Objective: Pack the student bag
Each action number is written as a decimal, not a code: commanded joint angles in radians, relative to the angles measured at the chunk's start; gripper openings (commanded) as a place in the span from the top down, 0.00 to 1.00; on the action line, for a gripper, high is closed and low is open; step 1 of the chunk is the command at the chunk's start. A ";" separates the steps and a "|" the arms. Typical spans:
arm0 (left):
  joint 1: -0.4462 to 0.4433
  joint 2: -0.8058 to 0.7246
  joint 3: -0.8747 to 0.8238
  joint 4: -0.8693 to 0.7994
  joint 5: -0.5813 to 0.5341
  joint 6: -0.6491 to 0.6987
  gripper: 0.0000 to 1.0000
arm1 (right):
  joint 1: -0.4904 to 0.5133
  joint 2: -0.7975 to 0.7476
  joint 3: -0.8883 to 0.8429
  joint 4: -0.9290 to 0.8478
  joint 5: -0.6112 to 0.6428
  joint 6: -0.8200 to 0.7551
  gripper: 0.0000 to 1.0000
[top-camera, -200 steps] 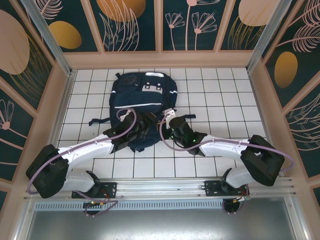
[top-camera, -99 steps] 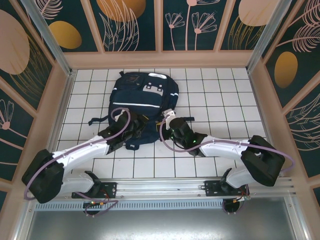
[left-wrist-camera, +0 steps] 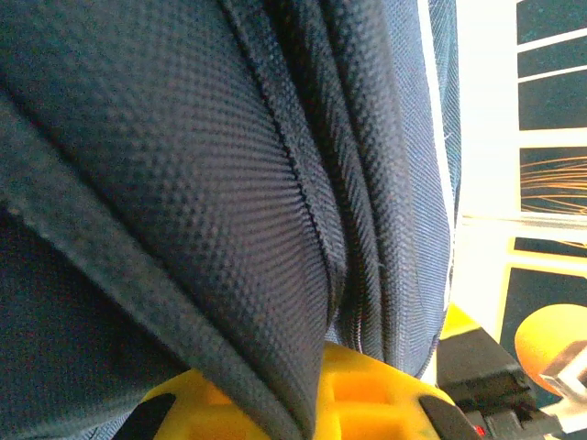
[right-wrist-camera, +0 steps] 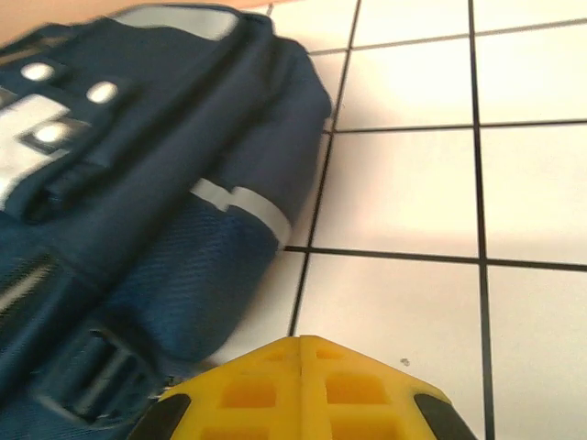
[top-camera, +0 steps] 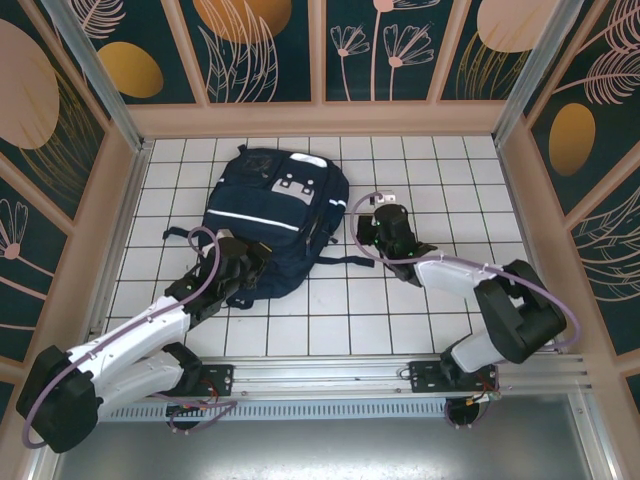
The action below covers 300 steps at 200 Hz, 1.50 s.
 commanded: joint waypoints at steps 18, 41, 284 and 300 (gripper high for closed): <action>0.022 0.037 0.024 0.036 -0.067 0.045 1.00 | 0.084 -0.041 0.006 0.053 -0.185 -0.074 0.89; 0.022 0.041 0.018 0.044 -0.064 0.049 1.00 | 0.144 -0.052 0.009 0.043 -0.327 -0.088 0.69; 0.021 -0.038 0.007 0.014 -0.074 0.060 1.00 | 0.047 0.197 0.175 -0.114 -0.136 -0.098 1.00; 0.021 -0.041 0.006 0.016 -0.068 0.062 1.00 | 0.004 0.247 0.222 -0.131 -0.129 -0.102 1.00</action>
